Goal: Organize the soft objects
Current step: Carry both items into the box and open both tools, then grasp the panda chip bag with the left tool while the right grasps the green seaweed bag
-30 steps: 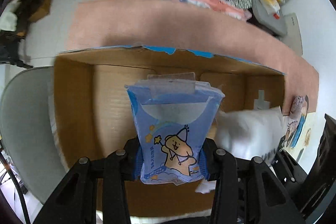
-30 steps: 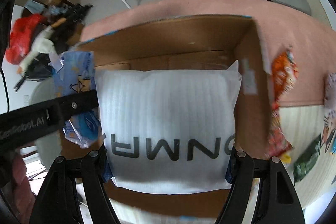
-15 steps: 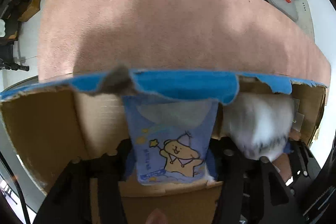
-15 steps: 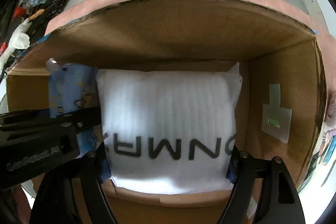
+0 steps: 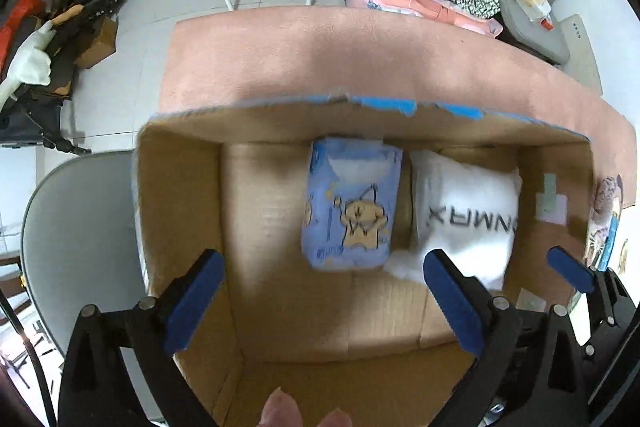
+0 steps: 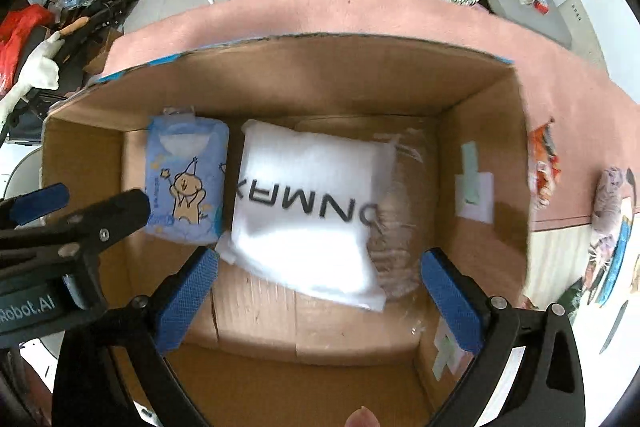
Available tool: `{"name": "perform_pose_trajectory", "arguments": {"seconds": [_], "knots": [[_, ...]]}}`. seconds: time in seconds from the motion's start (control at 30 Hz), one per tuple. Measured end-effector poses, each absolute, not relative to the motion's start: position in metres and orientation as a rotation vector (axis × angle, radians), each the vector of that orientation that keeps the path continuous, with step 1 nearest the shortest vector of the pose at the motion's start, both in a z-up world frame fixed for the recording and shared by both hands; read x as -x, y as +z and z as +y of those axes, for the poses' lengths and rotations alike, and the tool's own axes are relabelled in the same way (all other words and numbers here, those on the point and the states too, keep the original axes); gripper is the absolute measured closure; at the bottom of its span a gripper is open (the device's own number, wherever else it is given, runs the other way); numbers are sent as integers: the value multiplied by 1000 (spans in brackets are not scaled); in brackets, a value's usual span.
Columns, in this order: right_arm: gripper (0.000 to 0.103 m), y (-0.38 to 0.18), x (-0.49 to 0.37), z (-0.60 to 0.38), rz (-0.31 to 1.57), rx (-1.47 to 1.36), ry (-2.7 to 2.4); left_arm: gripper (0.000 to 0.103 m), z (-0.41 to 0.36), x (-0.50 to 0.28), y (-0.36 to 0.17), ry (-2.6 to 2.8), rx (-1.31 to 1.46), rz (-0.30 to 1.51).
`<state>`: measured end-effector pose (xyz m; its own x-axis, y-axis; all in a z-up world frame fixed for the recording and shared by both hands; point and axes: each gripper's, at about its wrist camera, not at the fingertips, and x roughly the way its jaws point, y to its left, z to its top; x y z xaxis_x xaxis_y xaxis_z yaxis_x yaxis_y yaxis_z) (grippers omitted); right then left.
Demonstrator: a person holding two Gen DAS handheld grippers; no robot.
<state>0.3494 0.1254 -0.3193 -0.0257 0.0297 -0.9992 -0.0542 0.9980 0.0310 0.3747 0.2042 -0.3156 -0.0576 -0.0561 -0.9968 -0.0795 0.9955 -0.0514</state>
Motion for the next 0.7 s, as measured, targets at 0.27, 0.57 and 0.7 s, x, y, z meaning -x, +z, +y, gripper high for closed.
{"name": "perform_pose_trajectory", "arguments": {"seconds": [0.27, 0.57, 0.7], "knots": [[0, -274, -300, 109, 1513, 15, 97, 1, 209, -325, -273, 65, 90, 1507], [0, -262, -263, 75, 1482, -97, 155, 1, 186, -281, -228, 95, 73, 1423], [0, -241, -254, 23, 1453, -242, 131, 1, 149, -283, -198, 83, 4, 1359]]}}
